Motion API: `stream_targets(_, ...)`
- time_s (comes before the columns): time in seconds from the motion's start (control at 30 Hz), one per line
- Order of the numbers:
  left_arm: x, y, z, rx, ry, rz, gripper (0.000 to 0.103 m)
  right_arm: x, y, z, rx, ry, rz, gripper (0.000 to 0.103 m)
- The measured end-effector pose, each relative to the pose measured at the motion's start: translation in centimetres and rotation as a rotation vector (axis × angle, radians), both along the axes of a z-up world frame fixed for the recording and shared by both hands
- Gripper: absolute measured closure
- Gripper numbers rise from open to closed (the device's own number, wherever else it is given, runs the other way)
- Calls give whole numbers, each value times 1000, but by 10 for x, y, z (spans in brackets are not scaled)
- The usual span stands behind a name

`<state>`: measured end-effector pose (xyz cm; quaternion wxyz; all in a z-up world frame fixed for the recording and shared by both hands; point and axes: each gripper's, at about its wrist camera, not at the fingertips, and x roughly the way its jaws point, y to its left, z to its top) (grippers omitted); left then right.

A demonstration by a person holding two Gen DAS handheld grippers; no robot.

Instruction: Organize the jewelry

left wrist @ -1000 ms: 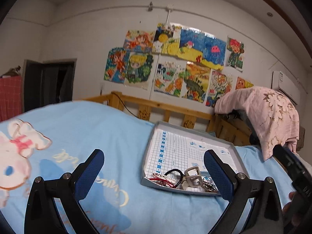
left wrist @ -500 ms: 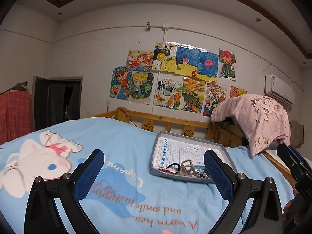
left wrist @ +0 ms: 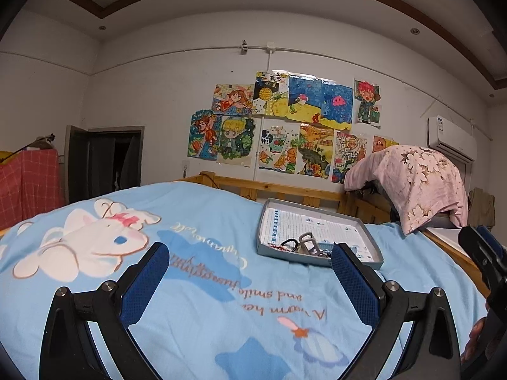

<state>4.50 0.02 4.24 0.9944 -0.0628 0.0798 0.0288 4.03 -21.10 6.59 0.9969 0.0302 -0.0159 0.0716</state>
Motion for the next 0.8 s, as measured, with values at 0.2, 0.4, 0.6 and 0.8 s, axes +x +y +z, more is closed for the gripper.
stream_targets(0.2,-19,1,-12,34,-4,33,0,-21,2,-14,-6,28,-12,2)
stream_targets(0.4,-33,1,-25,59,17,31,0,-36,-1,-27,4,72,-30,2)
stream_targets(0.6,-34,-4,-40,50,61,6,0,-46,-5,-40,11,125,-61,2)
stream_targets(0.8,-39,-12,-40,72,56,-12,0,-37,-10,-47,5,169,-75,2)
